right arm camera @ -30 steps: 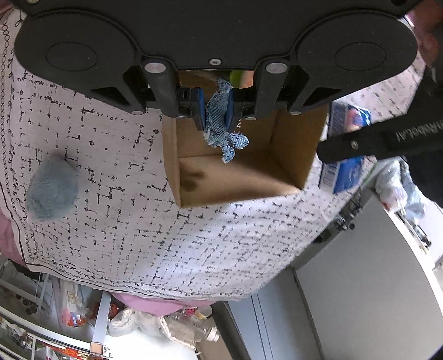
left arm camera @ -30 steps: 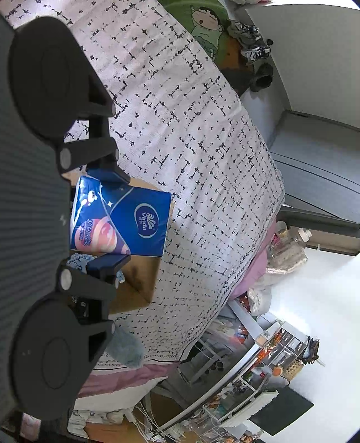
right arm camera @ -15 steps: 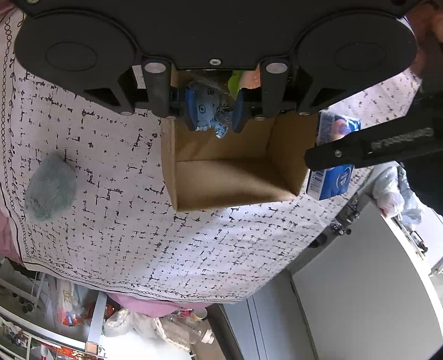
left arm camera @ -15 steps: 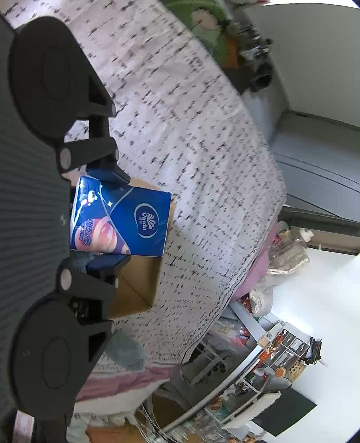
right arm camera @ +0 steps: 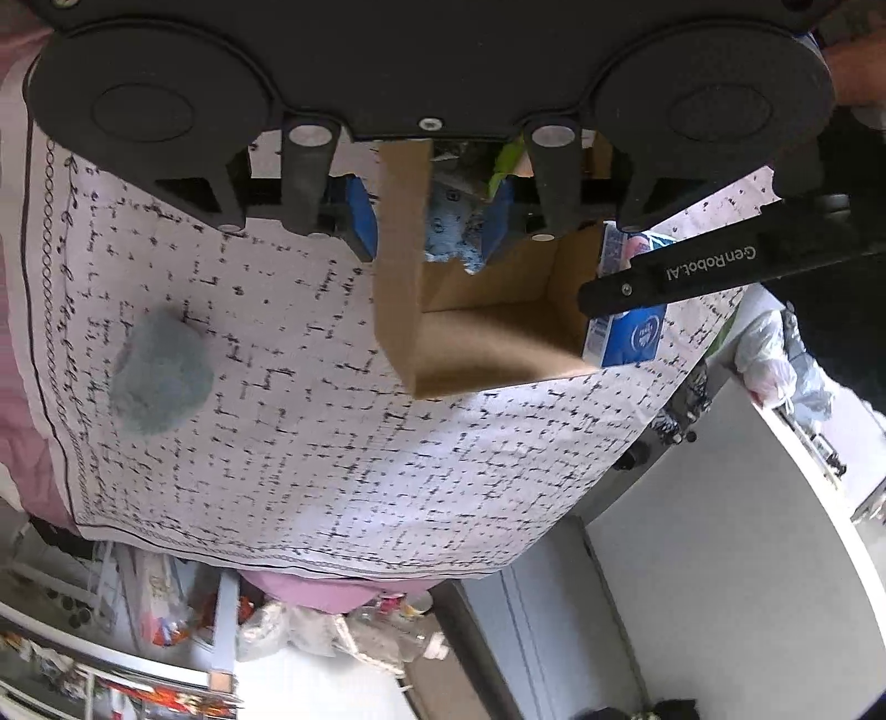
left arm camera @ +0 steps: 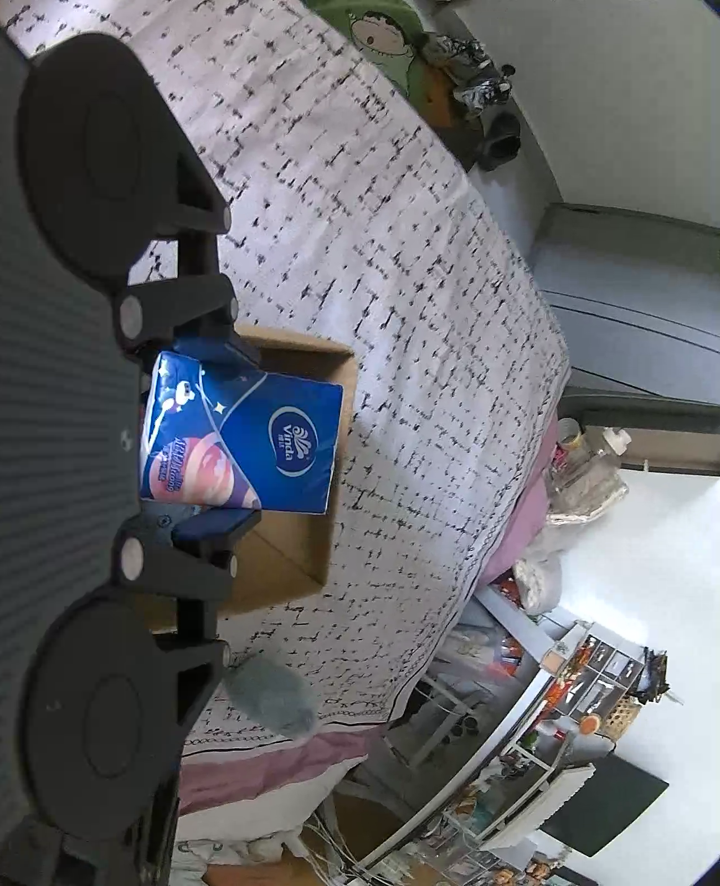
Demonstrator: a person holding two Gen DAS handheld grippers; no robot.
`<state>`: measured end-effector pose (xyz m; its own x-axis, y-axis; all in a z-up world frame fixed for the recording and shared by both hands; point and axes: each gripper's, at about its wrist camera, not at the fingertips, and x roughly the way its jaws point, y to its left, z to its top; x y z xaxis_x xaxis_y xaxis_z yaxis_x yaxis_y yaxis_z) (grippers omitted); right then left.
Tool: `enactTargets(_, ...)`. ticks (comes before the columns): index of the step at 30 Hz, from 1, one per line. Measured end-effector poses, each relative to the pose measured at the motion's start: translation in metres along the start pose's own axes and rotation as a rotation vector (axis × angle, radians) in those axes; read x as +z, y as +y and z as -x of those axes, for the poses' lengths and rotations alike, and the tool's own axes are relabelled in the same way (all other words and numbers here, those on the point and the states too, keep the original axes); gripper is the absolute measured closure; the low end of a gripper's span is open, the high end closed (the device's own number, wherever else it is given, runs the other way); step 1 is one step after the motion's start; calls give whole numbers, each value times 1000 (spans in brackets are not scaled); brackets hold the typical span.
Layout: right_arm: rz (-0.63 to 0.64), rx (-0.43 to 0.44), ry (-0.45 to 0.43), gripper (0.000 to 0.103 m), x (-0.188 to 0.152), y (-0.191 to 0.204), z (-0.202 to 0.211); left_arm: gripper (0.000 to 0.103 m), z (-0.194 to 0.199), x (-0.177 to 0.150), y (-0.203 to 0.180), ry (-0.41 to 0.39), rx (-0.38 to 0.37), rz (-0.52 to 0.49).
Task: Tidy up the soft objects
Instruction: 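Open both tools to drop the bunny and tissue packet into the box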
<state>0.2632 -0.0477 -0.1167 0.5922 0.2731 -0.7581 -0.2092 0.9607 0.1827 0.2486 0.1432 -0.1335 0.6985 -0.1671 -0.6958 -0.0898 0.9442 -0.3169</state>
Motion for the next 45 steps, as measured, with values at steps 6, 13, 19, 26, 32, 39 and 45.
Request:
enactTargets(6,-57,8,5,59,-4,-28,3,51,-18,-5,-9,37,29,-25)
enactTargets(13,-114,11,15,58,-8,-59,2,51,-39,-7,-23,75,72,-61)
enactTargets(19,-147,7,19,55,-11,-83,4,51,-60,-9,-31,115,130,-81)
enactTargets(26,-183,6,24,55,-18,-106,10,51,-77,-10,-38,160,177,-95)
enactTargets(32,-200,14,21,54,-24,-116,18,48,-81,-13,-40,180,227,-109)
enactTargets(39,-207,17,-4,44,-30,-123,31,45,-72,-14,-42,189,246,-95)
enactTargets(45,-227,38,-18,40,-32,-127,41,43,-49,-16,-51,169,244,-82)
